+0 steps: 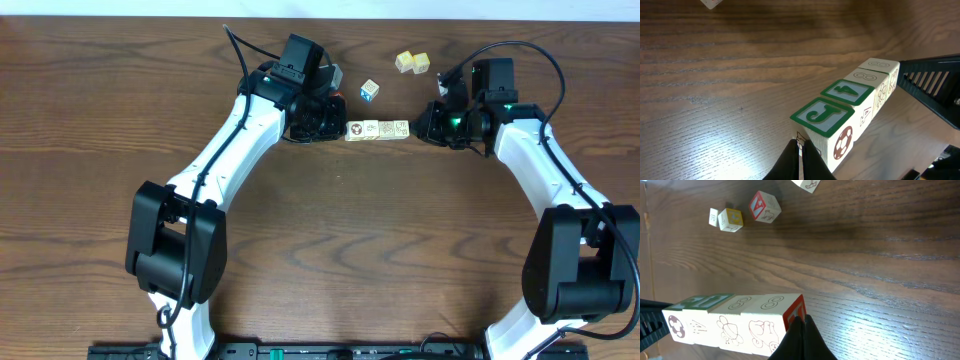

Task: Lift 4 blocks

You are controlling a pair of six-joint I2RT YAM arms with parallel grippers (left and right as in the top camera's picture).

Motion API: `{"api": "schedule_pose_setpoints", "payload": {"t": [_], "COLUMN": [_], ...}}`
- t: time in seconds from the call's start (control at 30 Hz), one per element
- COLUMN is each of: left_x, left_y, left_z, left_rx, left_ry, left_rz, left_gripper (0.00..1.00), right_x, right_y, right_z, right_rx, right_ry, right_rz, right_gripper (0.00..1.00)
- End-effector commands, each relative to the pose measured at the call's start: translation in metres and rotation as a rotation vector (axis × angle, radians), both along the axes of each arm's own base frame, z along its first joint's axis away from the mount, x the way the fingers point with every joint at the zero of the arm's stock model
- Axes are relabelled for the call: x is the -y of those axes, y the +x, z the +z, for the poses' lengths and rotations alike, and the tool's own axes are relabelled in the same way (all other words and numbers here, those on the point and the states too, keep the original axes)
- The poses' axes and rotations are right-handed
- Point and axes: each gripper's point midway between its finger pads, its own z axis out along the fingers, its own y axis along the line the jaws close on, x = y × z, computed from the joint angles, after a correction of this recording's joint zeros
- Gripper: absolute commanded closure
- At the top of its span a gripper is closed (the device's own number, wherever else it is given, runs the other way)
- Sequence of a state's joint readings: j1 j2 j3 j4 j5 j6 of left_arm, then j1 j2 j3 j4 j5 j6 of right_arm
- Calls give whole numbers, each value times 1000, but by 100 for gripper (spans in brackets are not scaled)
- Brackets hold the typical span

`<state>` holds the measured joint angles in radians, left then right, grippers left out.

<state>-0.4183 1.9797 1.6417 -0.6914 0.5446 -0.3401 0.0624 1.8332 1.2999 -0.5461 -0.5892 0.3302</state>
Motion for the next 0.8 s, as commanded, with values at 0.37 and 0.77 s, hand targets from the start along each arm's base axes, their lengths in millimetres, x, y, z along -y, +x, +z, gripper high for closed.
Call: {"api": "schedule_pose_setpoints", "payload": {"t": [0.37,0.77], "left_x": [39,39], "left_y": [-17,-15], "left_z": [25,25], "left_rx": [-7,2], "left_ry": [-149,-150], "left_rz": [-98,-96], "left_gripper": [93,93], "right_x": [-60,-64], "right_y": [-30,-35], "right_z": [48,44], "right_rx": [22,-1], "right_ry": [209,191], "right_rz": [181,185], "right_gripper": [99,99]}}
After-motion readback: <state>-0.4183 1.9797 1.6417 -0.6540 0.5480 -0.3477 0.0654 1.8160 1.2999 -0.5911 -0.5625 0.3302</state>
